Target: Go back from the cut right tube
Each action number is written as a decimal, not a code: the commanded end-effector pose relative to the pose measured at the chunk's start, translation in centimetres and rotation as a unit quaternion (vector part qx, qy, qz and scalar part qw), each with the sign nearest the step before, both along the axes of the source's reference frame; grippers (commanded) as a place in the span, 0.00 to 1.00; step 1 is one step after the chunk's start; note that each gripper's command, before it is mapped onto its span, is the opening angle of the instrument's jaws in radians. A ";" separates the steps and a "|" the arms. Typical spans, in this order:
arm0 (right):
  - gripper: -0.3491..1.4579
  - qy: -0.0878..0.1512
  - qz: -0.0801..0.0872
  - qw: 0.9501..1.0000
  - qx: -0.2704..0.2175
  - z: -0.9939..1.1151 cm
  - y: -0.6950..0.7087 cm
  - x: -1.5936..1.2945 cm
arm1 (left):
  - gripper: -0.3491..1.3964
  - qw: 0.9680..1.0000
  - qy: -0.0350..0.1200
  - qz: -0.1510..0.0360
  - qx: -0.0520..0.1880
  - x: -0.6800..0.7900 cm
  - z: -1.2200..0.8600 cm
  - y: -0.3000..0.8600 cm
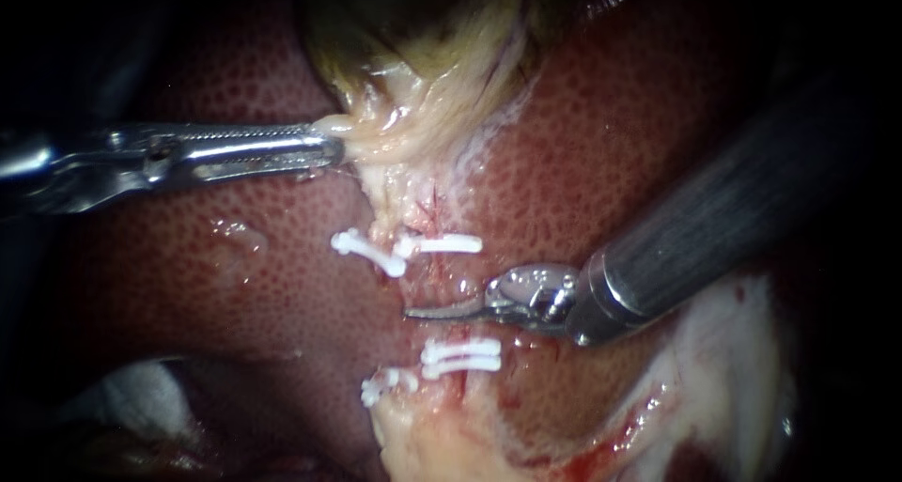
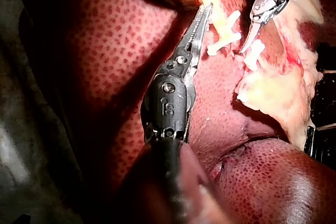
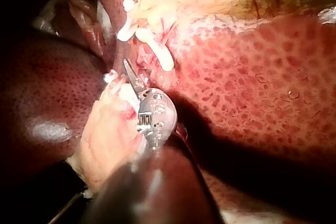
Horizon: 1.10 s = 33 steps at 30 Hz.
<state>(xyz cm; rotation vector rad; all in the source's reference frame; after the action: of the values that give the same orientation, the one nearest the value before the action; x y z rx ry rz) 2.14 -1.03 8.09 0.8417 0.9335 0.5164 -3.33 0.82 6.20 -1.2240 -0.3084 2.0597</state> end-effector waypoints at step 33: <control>0.96 0.046 -0.004 0.997 -0.061 -0.10 -0.09 -0.08 | 0.00 1.000 0.000 0.000 -0.001 0.00 0.04 -0.01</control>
<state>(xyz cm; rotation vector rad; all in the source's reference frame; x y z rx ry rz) 2.04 -1.14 7.98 0.7465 1.0402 0.3991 -3.33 0.81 6.24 -1.2244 -0.3063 2.0606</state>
